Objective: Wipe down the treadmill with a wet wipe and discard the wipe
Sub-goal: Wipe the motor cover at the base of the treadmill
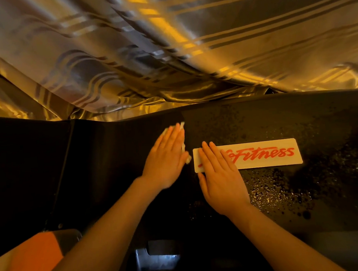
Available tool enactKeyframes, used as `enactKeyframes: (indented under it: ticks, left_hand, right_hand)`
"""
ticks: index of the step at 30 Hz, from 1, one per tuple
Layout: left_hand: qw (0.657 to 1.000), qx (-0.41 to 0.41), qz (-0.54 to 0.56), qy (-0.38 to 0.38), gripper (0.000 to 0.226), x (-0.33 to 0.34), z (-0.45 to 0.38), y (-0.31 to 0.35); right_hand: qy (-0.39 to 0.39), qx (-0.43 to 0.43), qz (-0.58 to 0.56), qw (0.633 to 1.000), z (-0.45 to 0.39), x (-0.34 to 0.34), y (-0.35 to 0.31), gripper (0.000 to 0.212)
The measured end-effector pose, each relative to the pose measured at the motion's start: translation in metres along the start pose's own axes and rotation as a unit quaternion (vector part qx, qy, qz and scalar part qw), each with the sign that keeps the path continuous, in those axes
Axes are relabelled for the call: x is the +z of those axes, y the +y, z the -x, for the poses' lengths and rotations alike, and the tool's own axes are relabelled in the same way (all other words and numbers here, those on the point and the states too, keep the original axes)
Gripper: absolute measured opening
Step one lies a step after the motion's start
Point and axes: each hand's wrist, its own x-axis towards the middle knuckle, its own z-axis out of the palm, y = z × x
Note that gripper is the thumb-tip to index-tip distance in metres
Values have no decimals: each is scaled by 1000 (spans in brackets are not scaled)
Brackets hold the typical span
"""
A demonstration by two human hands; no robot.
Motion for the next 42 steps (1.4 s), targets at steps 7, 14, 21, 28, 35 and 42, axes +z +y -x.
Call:
enactKeyframes:
  ticks: [7,14,21,28,35,42]
  left_hand:
    - [999,-21,26,8,64,-16,-42,0]
    - [999,22,-36,-13,66,19,38,11]
    - [994,91,-21,54,65,66,133,36]
    - [998,34,-17,54,66,49,89,39]
    - [998,33,-19,45,67,55,104,44]
    - [997,35,-3,74,66,98,180,34]
  right_hand:
    - [0,0,-7,1000,0,-1,0,61]
    - [12,-3,-50,999,0,-3,2,60]
    - [22,14,-59,998,33,-8,-1,59]
    - [6,52,-18,998,62,-4,-4,59]
    - [-14,30,-10,999,64,-8,1,62]
    - [-21,30,0,999,65,-7,0,62]
